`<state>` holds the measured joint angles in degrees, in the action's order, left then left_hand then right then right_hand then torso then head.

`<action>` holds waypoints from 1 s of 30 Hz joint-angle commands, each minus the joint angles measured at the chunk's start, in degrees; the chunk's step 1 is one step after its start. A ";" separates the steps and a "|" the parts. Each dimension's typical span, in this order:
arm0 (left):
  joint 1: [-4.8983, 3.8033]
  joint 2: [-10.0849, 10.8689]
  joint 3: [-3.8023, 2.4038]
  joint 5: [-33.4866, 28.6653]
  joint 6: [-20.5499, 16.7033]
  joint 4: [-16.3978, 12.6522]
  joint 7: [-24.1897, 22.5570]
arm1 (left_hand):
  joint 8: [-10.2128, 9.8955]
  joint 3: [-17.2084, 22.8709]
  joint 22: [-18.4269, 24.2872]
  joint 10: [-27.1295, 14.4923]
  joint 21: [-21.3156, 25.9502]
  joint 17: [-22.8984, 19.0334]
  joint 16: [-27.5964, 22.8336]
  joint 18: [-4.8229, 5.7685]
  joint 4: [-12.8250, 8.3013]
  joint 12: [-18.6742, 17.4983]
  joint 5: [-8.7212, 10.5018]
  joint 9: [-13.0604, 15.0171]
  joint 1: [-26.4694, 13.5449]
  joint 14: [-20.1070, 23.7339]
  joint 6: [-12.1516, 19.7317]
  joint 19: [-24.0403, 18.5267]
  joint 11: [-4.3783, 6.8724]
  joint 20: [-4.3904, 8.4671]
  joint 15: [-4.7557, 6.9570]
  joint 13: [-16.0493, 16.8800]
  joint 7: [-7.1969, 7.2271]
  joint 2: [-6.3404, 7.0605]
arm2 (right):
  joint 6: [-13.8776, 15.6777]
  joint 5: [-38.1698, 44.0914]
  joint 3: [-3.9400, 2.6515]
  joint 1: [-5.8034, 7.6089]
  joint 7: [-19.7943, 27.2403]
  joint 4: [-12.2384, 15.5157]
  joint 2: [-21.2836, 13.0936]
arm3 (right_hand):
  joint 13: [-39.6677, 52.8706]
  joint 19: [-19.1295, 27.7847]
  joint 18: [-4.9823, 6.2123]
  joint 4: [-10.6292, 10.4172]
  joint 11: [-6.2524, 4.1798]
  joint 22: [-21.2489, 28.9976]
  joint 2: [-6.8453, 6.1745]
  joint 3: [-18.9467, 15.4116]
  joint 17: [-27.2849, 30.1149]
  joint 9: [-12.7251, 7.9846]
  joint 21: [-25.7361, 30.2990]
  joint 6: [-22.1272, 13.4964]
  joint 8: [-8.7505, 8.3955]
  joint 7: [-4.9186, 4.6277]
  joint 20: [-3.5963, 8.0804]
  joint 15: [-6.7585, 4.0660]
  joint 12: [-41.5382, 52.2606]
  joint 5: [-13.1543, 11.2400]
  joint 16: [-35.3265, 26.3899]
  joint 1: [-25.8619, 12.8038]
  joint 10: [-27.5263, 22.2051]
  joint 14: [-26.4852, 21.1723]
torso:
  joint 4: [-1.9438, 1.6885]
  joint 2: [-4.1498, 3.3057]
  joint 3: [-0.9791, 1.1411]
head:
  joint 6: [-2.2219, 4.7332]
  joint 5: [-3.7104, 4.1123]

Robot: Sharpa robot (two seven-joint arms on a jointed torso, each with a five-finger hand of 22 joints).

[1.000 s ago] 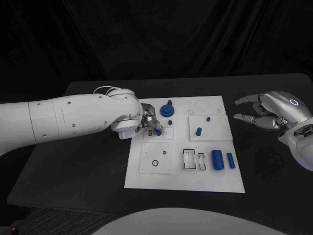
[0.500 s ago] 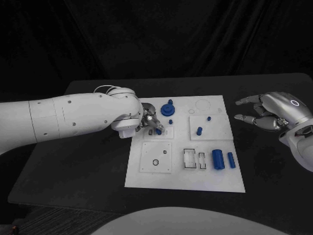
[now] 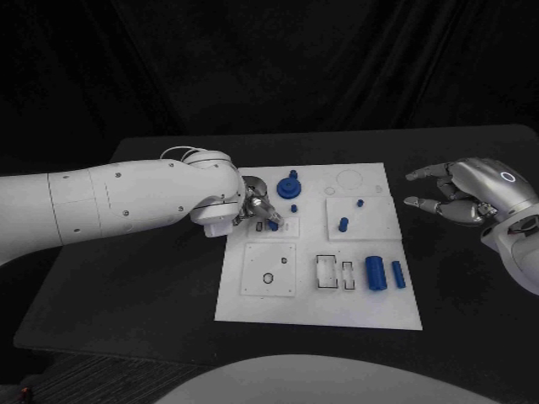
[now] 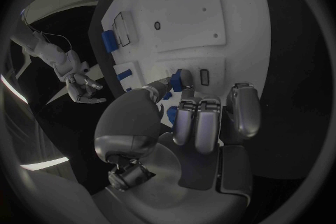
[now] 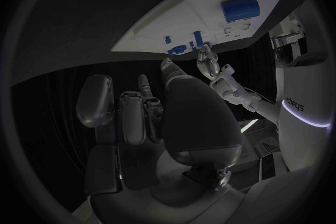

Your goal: Assemble the parts on the task board

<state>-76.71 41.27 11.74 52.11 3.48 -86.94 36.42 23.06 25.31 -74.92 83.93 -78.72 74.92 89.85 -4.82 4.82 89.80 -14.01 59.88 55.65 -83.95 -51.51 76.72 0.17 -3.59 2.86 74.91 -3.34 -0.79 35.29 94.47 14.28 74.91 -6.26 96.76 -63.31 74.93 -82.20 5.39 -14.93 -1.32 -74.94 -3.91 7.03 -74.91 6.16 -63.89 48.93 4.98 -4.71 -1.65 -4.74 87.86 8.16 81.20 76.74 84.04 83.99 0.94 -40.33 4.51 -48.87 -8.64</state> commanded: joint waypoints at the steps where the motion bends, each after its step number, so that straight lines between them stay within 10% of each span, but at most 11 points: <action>1: 0.87 0.10 0.61 -0.29 0.85 0.16 0.87 | -0.38 -0.17 -1.51 6.07 0.26 15.08 0.15 0.35 -0.10 0.20 0.42 0.03 0.72 -6.05 0.13 0.11 0.44 0.27 0.33 15.09 0.24 -0.05 | -0.29 0.38 -0.03 -0.16 -1.06 0.01 -0.06 | 12.28 -0.05 -0.60 0.12 0.50 -8.70 0.49 -0.33 -6.96 -0.06 0.15 0.58 -0.19 -0.02 -0.34 0.35 -0.15 0.25 -0.40 -0.08 3.94 4.23 | 0.03 -0.01 0.02 | -0.04 -0.07; 30: 0.91 0.35 0.61 0.43 1.46 0.35 0.94 | -0.71 -0.48 -1.45 6.07 0.43 15.08 0.15 0.33 -0.37 0.20 1.11 0.16 1.28 -6.05 0.19 0.04 0.40 0.27 0.32 15.09 0.18 0.01 | -0.55 0.38 -0.03 -0.28 -1.23 0.03 -0.20 | 12.28 -0.05 -0.60 0.12 0.50 -8.70 0.49 -0.33 -6.96 -0.06 0.15 0.58 -0.19 -0.02 -0.34 0.35 -0.15 0.25 -0.40 -0.08 3.94 4.23 | 0.01 0.03 0.05 | -0.14 -0.15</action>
<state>-76.60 41.46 11.75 52.18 3.37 -86.90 35.88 22.58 24.91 -74.92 83.93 -78.51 74.91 89.85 -4.82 4.58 89.80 -13.25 59.98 56.32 -83.95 -51.71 76.72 0.17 -3.59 2.86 74.91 -3.14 -0.85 34.93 94.48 14.28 74.80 -6.46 96.74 -63.41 74.92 -82.20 5.40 -14.93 -1.32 -74.92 -3.91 7.03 -74.91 6.17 -63.89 48.93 4.99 -4.71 -1.65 -4.74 87.86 8.16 81.20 76.74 84.04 83.99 0.94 -40.30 4.57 -49.00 -8.87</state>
